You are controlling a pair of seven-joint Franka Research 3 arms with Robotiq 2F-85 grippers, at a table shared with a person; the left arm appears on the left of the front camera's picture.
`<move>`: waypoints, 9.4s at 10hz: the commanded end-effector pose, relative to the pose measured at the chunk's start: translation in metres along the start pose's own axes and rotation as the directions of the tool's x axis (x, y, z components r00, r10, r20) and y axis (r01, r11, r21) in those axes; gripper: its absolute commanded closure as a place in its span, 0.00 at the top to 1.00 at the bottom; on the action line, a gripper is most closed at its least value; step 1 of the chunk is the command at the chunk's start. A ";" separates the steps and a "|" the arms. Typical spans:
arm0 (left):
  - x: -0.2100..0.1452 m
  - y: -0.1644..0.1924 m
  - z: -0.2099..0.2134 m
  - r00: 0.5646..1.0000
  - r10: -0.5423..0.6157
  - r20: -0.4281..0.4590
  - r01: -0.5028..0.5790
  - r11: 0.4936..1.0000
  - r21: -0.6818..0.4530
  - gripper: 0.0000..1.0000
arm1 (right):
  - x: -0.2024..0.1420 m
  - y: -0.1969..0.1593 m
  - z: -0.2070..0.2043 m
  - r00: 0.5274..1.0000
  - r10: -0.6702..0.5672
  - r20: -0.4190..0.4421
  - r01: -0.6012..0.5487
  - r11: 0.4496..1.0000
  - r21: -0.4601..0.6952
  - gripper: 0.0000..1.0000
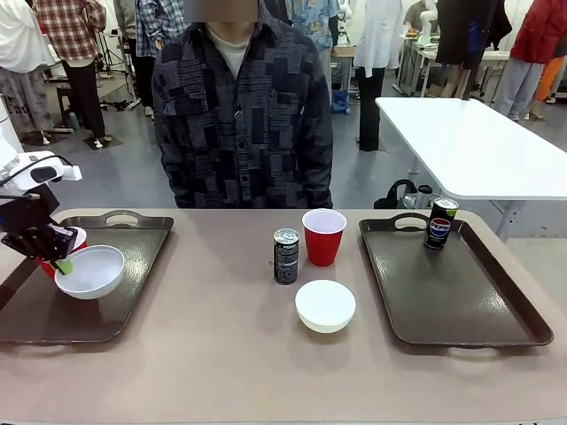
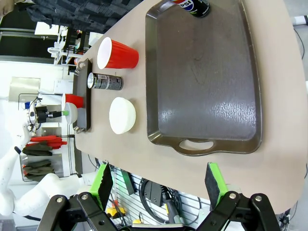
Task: Prepare tableware on both trays.
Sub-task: Pick up a Picnic Bowl from the table and place it on a Handle tray.
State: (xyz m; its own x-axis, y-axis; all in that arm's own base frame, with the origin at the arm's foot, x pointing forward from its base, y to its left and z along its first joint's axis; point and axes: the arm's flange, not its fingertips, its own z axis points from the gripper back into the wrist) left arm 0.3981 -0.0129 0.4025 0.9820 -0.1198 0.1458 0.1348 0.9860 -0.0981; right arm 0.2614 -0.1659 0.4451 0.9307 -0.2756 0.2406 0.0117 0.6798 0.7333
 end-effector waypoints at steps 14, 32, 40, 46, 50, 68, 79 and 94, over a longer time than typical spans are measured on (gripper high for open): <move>-0.023 -0.014 -0.035 0.994 -0.048 -0.101 0.060 0.991 0.122 0.84 | 0.001 0.000 -0.001 1.000 0.002 0.006 -0.002 1.000 0.021 1.00; 0.002 -0.042 0.064 0.990 -0.133 -0.038 0.134 0.990 0.031 1.00 | 0.000 0.000 0.000 1.000 0.000 0.000 0.000 1.000 0.000 1.00; -0.043 0.116 0.126 0.985 0.109 0.130 -0.012 0.811 -0.584 1.00 | 0.015 0.163 -0.079 0.979 0.031 -0.200 -0.097 0.939 -0.329 1.00; -0.072 0.219 0.097 0.945 0.309 0.106 -0.132 0.658 -0.741 1.00 | 0.031 0.217 -0.167 0.960 -0.071 -0.272 -0.084 0.850 -0.520 1.00; -0.076 0.225 0.103 0.957 0.282 0.075 -0.131 0.646 -0.752 1.00 | 0.020 0.220 -0.148 0.957 -0.028 -0.289 -0.106 0.893 -0.438 1.00; -0.078 0.226 0.096 0.945 0.319 0.071 -0.163 0.649 -0.743 1.00 | -0.086 0.234 -0.154 0.810 0.198 -0.552 -0.469 0.783 -0.409 1.00; -0.078 0.226 0.096 0.945 0.319 0.071 -0.163 0.649 -0.743 1.00 | 0.027 0.224 -0.323 0.946 0.085 -0.311 -0.261 0.770 -0.582 1.00; -0.078 0.226 0.096 0.945 0.319 0.071 -0.163 0.649 -0.743 1.00 | 0.003 0.237 -0.392 0.897 0.155 -0.415 -0.403 0.672 -0.621 1.00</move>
State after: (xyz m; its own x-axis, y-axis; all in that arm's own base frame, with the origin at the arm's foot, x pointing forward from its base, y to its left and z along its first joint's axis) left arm 0.3392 0.2288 0.4636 0.9672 0.2010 0.1553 0.0102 0.5800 -0.8145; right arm 0.4007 0.2495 0.3742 0.9875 0.1495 0.0504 -0.1515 0.9877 0.0385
